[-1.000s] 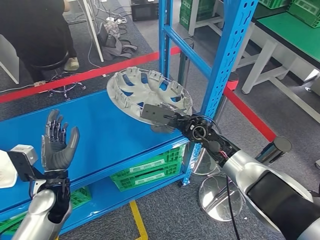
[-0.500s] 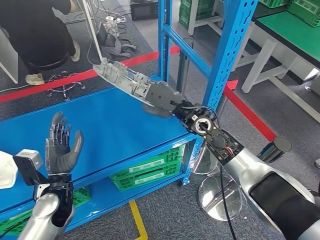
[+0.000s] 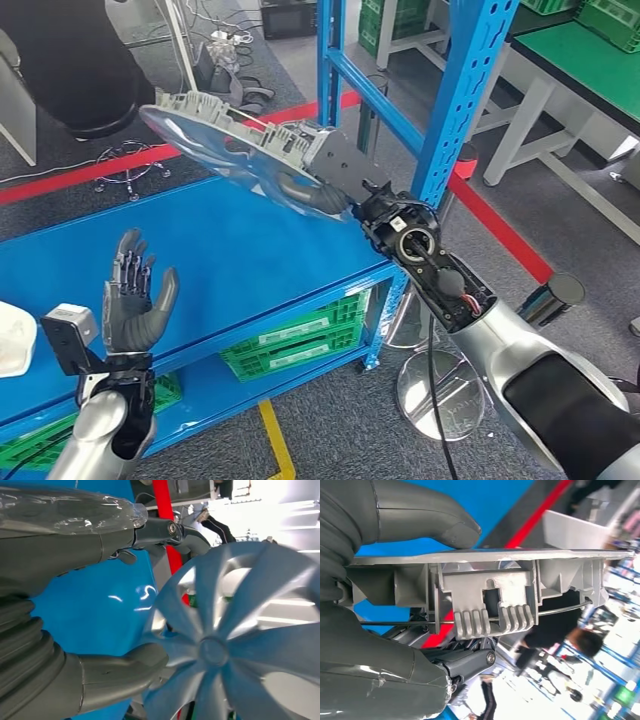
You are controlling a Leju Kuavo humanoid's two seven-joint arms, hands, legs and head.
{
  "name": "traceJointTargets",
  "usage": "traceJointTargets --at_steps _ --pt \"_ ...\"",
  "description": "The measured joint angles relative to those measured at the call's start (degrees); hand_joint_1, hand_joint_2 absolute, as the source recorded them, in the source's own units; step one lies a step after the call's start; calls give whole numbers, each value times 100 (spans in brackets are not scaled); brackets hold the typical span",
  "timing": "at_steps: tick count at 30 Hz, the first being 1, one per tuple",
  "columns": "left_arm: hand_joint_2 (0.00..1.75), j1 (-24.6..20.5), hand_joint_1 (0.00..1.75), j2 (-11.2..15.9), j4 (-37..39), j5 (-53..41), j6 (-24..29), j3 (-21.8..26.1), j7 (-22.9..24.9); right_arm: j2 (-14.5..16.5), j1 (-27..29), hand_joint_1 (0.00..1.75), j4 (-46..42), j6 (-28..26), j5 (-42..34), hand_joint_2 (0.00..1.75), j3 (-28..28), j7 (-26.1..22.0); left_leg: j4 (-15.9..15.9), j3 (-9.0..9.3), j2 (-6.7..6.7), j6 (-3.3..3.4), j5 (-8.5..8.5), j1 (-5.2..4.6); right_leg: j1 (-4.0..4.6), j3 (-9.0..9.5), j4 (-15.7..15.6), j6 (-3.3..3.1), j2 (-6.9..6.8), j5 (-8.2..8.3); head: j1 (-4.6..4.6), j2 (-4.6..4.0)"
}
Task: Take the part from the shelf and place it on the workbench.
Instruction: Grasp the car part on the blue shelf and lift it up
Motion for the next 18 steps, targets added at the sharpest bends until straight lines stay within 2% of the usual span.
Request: traceJointTargets --at_steps 9,18 --pt "175 -46 0 -131 123 -60 -150 0 -103 -2 188 175 -998 -1 -531 175 -420 241 0 -4 2 0 0 1 0 -8 0 0 1 0 -4 0" --pt "175 -113 0 -200 218 -97 -159 0 -185 -10 280 175 -1792 -161 -528 175 -817 293 0 -6 3 0 0 1 -1 -11 0 0 3 0 -2 0"
